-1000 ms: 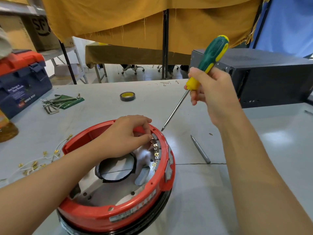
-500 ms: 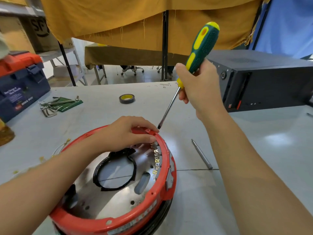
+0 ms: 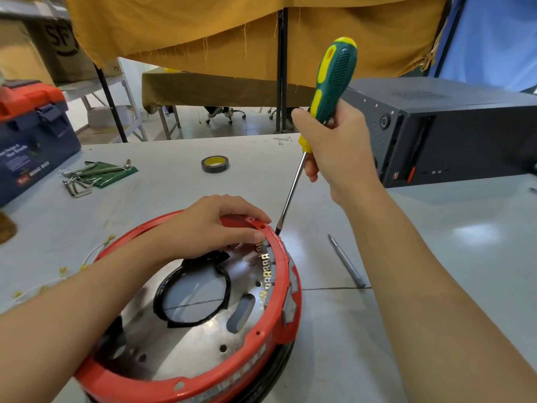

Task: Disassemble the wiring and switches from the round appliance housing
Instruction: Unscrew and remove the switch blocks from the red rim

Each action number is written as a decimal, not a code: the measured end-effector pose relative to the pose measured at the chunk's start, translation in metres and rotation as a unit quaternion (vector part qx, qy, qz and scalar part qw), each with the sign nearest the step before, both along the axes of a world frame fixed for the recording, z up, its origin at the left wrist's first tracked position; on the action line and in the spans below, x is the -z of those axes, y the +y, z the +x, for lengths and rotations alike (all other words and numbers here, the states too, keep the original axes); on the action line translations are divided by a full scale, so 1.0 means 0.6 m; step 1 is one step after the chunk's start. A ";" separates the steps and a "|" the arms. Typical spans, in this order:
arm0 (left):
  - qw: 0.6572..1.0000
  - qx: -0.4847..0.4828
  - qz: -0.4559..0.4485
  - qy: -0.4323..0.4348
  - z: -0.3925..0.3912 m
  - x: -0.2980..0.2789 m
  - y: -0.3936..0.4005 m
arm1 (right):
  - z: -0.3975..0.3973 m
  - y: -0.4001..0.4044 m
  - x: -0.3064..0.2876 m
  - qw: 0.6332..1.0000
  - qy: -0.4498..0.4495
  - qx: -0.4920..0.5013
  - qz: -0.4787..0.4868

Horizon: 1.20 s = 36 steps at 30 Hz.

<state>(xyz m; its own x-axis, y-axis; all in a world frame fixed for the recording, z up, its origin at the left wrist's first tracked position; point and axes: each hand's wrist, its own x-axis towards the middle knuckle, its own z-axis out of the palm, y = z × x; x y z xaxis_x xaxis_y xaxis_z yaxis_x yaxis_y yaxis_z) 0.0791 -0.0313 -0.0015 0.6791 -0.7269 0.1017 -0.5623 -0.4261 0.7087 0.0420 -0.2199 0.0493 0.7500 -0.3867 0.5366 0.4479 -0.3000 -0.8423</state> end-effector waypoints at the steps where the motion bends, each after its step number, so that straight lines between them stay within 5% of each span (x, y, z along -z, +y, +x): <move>1: 1.000 0.000 -0.002 0.001 0.000 0.000 0.000 | -0.002 0.001 0.000 1.000 -0.002 0.004 0.002; 12: 1.000 0.004 -0.005 0.000 0.004 0.003 0.000 | -0.019 0.029 -0.001 0.997 -0.051 0.057 -0.015; 36: 0.999 0.025 -0.001 -0.021 0.009 0.007 0.003 | -0.030 0.085 0.014 0.988 -0.135 0.006 -0.081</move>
